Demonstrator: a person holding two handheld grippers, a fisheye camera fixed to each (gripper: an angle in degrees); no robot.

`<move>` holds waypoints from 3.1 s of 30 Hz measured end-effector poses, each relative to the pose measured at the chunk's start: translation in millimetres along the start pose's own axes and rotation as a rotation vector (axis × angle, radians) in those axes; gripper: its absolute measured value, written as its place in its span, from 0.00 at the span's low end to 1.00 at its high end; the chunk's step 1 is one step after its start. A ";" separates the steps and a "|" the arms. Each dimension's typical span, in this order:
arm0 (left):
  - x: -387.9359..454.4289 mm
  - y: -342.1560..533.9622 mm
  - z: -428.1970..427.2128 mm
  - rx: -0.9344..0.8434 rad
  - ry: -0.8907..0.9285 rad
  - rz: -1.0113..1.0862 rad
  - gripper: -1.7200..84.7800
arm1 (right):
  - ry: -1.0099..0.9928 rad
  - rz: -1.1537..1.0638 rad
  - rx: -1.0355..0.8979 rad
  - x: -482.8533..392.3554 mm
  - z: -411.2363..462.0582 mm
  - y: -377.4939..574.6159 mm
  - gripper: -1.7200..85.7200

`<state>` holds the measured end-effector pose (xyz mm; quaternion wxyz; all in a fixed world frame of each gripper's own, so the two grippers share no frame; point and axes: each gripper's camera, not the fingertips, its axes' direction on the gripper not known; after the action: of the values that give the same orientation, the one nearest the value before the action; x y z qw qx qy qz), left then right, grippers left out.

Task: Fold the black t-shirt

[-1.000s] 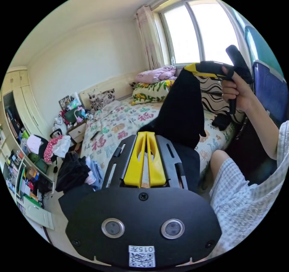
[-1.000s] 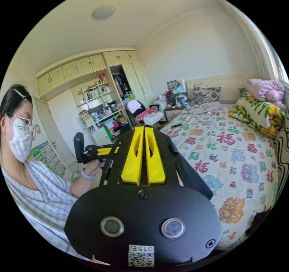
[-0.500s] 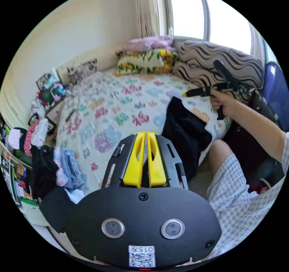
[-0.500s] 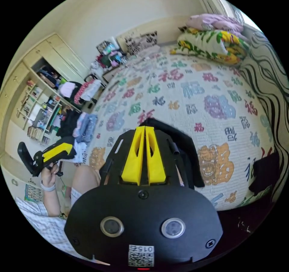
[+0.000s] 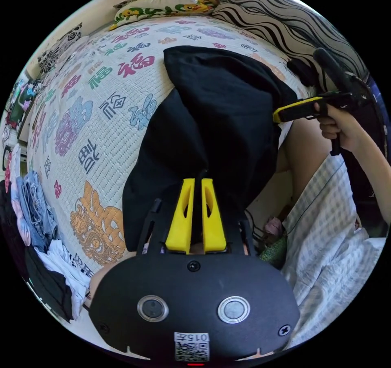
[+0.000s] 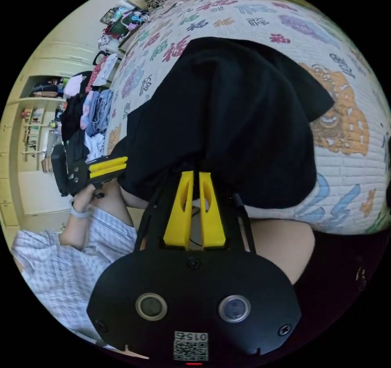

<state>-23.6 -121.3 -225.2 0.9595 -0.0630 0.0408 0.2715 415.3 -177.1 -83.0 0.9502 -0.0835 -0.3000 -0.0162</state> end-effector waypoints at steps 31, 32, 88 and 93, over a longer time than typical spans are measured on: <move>-74.5 -48.1 34.7 0.099 0.175 -0.111 0.11 | 0.310 -0.230 -0.084 -83.7 4.2 -41.0 0.07; -73.3 -54.1 41.6 0.106 0.191 -0.122 0.09 | 0.287 -0.228 -0.063 -88.7 -4.2 -39.9 0.05; 15.4 -56.3 -200.5 0.255 -0.130 0.303 0.03 | 0.358 -0.420 0.258 -294.8 -235.4 118.7 0.01; 48.4 29.7 -341.3 0.597 -0.238 0.283 0.03 | 0.333 -0.509 0.545 -353.5 -343.1 213.6 0.01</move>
<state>-13.2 -120.0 -571.0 0.8864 0.2590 0.0145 0.3835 337.5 -31.1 -593.8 0.9387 0.2521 -0.1465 -0.1839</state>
